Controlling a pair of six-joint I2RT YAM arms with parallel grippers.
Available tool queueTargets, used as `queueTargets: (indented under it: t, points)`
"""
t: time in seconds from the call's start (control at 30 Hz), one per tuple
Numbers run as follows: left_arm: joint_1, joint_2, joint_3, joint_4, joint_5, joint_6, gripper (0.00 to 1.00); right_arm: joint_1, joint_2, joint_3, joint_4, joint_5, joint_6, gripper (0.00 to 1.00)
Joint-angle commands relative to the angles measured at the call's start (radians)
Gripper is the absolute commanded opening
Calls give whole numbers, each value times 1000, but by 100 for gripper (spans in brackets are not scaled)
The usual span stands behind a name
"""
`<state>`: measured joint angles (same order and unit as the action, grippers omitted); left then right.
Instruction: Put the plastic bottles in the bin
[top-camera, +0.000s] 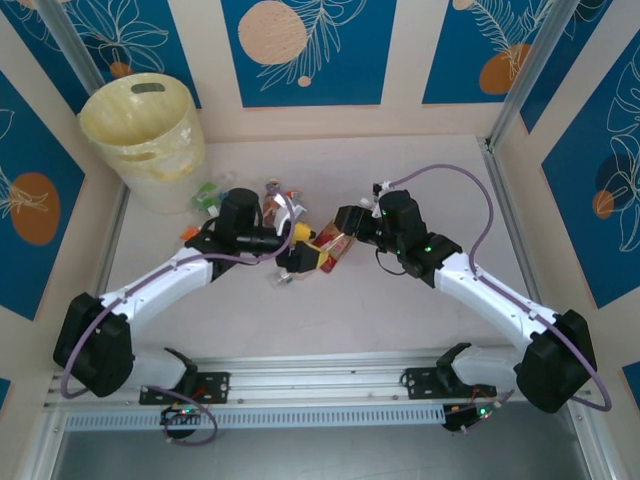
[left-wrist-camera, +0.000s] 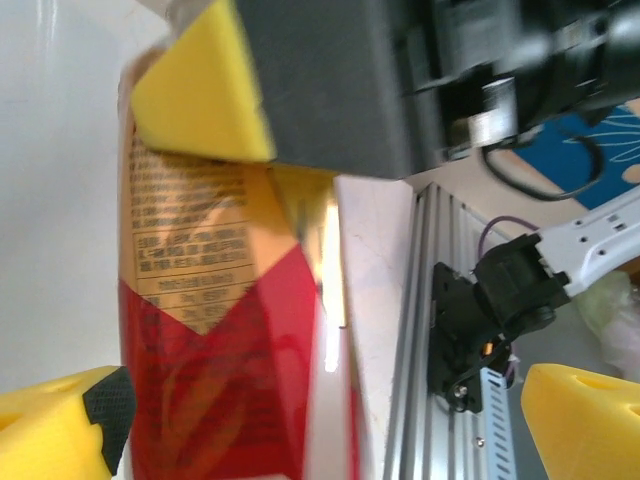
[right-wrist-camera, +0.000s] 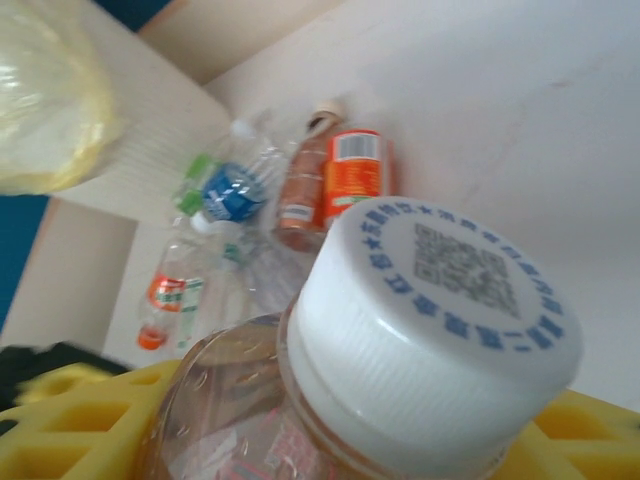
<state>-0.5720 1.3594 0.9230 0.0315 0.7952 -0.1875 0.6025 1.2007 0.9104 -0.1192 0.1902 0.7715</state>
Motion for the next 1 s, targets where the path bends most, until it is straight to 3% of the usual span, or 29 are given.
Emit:
queueTargets:
  t: [0.0,0.13,0.3,0.6,0.73,0.97]
  points:
    - [-11,47,60,-85,-50,64,100,14,0,47,42,-77,-79,53]
    - [-46,94,109,-128,22,97,100,40,19,79,32,-47,-102,53]
    - [-75,116,130,-161,-71,156,100,66,34,97,40,-18,-97,53]
    - [-73,176,193,-231,-13,177,63,63,44,119,33,-44,-79,58]
    - [-67,182,207,-215,-64,158,53,52,37,142,9,-71,-73,72]
    - [-42,156,185,-139,-209,115,54,-4,-46,96,53,-48,-2,91]
